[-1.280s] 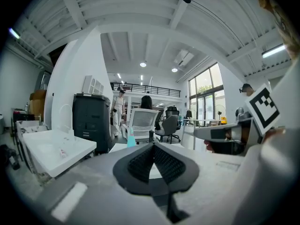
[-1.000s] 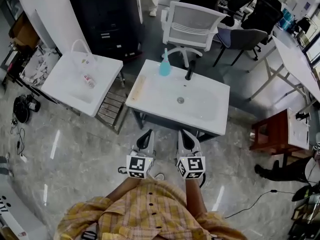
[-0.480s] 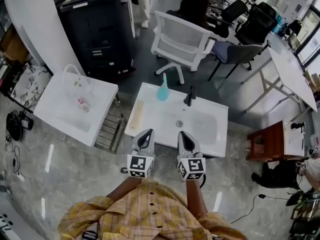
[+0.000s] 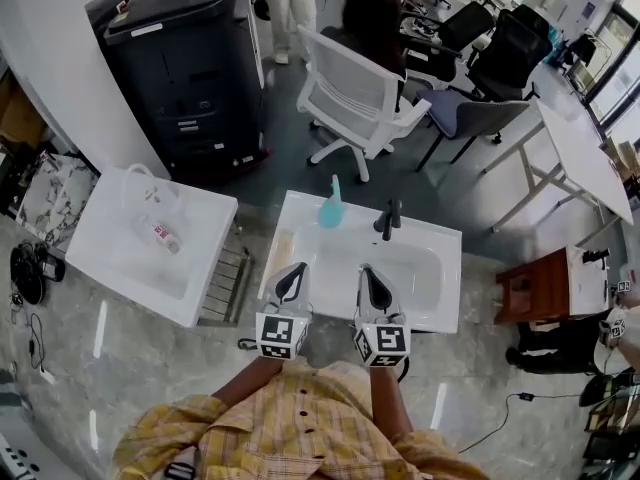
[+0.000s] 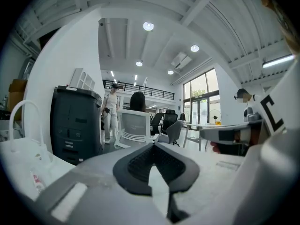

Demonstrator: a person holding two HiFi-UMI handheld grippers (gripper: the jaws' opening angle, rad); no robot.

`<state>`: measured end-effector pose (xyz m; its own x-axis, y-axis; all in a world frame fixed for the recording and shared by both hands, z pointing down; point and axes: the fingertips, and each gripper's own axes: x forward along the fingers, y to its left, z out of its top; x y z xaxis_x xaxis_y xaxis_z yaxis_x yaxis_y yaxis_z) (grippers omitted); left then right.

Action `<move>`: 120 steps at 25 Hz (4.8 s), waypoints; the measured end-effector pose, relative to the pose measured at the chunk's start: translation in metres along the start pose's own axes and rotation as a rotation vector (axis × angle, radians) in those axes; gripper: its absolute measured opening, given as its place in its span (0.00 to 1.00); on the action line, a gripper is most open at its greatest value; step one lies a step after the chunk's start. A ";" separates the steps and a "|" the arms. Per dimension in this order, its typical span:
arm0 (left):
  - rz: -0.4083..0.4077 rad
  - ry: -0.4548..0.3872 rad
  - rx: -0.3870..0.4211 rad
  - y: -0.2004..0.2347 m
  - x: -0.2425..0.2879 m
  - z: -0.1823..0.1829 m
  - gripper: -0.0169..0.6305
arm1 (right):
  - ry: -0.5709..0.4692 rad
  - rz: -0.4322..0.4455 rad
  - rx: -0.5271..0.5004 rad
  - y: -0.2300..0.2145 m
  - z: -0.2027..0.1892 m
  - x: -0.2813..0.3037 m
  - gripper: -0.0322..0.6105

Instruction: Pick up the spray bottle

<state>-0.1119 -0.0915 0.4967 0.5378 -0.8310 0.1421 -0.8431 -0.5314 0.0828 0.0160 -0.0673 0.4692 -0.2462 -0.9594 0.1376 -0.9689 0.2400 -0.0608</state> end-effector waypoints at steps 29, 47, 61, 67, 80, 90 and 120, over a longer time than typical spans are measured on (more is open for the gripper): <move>0.093 0.116 -0.023 0.010 0.133 -0.044 0.02 | 0.089 0.088 0.037 -0.078 -0.045 0.092 0.05; 0.138 0.198 -0.101 0.026 0.224 -0.069 0.14 | 0.139 0.136 0.051 -0.102 -0.075 0.125 0.05; 0.207 0.284 -0.148 0.045 0.268 -0.085 0.22 | 0.183 0.139 0.054 -0.114 -0.094 0.139 0.05; 0.219 0.314 -0.163 0.047 0.282 -0.090 0.23 | 0.198 0.130 0.056 -0.119 -0.096 0.143 0.05; 0.229 0.377 -0.177 0.050 0.299 -0.115 0.23 | 0.216 0.120 0.056 -0.127 -0.103 0.145 0.05; 0.243 0.387 -0.134 0.057 0.299 -0.117 0.19 | 0.217 0.114 0.051 -0.130 -0.103 0.146 0.05; 0.174 0.278 -0.106 0.048 0.260 -0.062 0.19 | 0.149 0.109 0.030 -0.114 -0.069 0.128 0.05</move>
<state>-0.0131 -0.3226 0.5990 0.3761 -0.8232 0.4253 -0.9257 -0.3539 0.1336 0.0927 -0.2075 0.5618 -0.3532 -0.8948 0.2732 -0.9355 0.3349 -0.1126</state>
